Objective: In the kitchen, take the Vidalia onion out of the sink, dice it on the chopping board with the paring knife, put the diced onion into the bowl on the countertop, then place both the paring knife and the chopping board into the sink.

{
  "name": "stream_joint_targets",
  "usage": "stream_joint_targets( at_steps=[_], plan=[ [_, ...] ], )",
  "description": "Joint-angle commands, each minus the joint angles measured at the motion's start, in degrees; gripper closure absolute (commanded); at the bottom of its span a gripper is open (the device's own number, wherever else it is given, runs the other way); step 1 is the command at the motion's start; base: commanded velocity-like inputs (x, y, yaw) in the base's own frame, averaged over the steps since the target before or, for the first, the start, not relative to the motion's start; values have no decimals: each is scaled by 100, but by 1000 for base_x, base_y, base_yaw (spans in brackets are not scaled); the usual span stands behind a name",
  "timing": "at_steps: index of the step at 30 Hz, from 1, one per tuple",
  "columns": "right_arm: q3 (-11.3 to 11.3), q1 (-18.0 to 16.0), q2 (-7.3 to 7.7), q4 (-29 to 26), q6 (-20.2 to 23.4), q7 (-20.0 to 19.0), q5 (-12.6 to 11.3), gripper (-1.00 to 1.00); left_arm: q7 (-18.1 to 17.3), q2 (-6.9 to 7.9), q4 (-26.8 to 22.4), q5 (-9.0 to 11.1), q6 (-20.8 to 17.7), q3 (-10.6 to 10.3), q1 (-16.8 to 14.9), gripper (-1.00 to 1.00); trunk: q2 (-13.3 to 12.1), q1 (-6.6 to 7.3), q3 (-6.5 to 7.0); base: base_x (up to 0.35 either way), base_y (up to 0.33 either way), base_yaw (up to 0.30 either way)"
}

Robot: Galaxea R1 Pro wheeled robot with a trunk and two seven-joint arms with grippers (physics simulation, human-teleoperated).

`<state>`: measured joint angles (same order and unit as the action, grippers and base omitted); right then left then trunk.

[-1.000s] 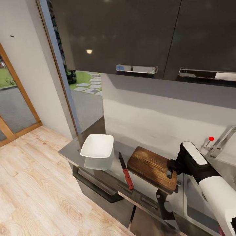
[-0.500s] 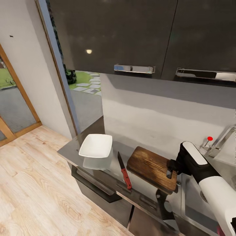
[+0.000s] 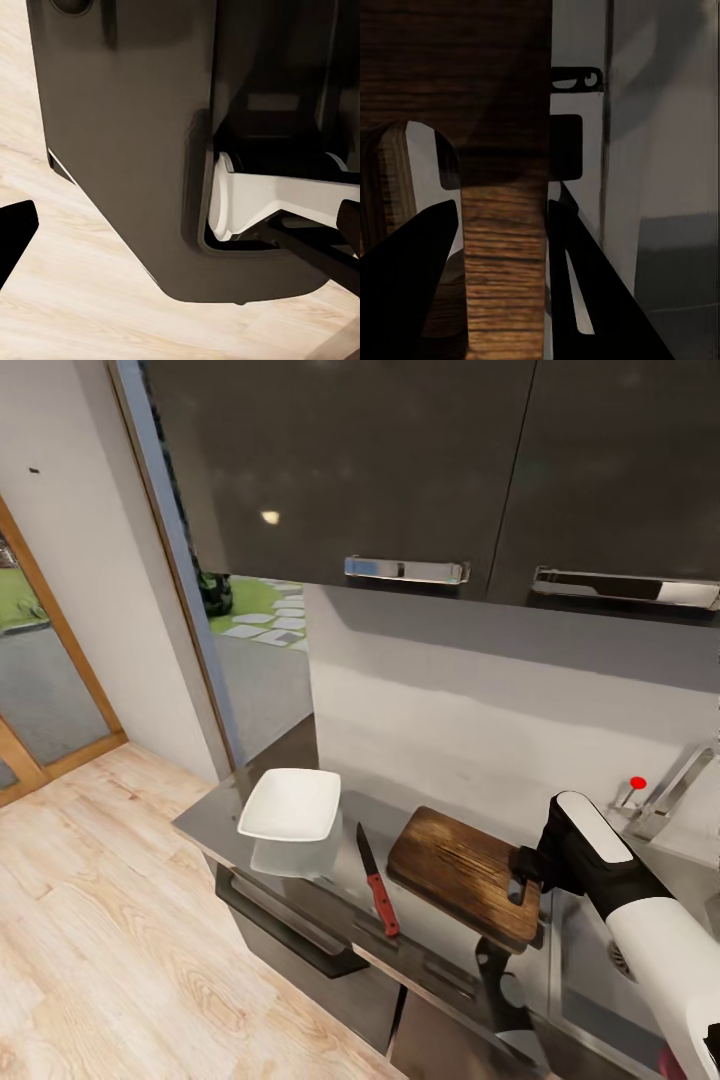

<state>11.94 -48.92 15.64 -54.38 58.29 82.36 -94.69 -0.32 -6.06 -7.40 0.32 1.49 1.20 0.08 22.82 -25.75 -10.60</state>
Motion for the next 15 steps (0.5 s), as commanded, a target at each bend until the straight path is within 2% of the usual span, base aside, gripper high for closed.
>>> stream_joint_targets(
  at_steps=[1, 15],
  plan=[
    [19, -4, 9, -3, 78, 61, -6, 100, -3, -1, -7, 3, 9, 12, 1, -100, 10, -4, -11, 0, -80, 0],
    [19, -4, 9, -3, 78, 61, -6, 100, -3, -1, -7, 3, 9, 12, 1, -100, 10, -4, -32, 0, -12, 0]
  ],
)
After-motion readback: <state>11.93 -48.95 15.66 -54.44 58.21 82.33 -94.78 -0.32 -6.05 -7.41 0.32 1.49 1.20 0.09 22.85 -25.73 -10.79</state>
